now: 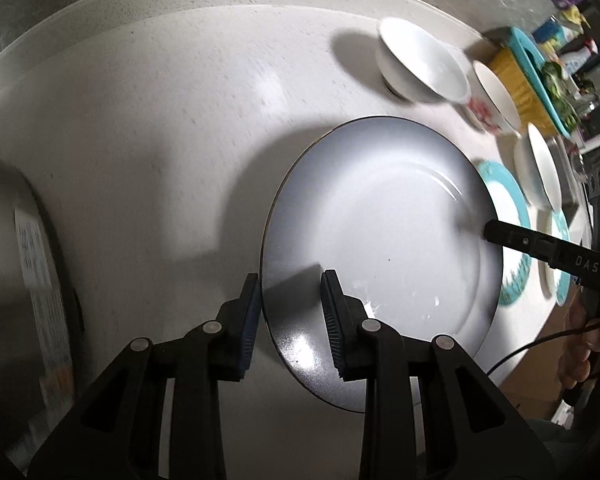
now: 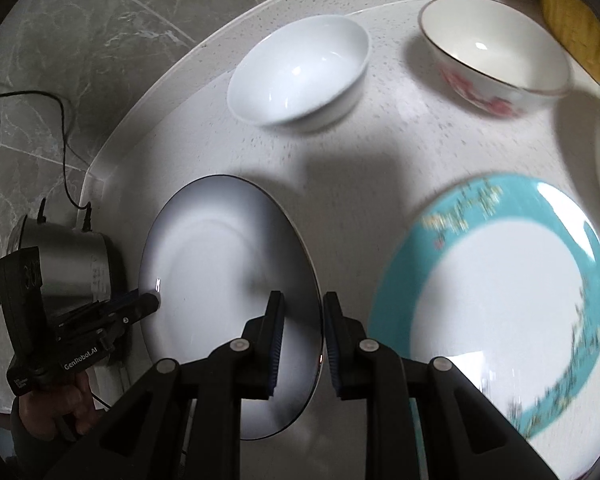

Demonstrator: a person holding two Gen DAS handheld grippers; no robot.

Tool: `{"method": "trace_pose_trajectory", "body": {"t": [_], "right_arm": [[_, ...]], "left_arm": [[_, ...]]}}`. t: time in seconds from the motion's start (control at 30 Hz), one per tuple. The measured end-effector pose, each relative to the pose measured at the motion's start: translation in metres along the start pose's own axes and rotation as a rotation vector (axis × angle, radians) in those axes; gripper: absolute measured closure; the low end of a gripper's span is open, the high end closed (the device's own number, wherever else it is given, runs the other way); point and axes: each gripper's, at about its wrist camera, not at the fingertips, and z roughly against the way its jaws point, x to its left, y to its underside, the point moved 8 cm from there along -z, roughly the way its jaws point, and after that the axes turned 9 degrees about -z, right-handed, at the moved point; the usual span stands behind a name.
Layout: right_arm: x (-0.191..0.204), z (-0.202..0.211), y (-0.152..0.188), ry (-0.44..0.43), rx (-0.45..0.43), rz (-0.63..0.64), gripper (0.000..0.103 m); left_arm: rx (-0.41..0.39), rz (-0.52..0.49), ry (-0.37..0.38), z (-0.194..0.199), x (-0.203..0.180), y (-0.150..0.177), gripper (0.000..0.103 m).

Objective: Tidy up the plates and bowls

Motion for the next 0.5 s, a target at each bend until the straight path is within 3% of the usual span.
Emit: {"method": "trace_pose_trajectory", "body": {"t": [0.3, 0.5], "right_arm": [[-0.027, 0.008, 0.053, 0.011, 0.012, -0.044, 0.081], [-0.038, -0.004, 0.065, 0.015, 0.011, -0.047, 0.081]], "left_arm": [[0.029, -0.018, 0.011, -0.003, -0.021, 0.06, 0.076], [0.031, -0.007, 0.003, -0.018, -0.017, 0.071, 0.076]]}}
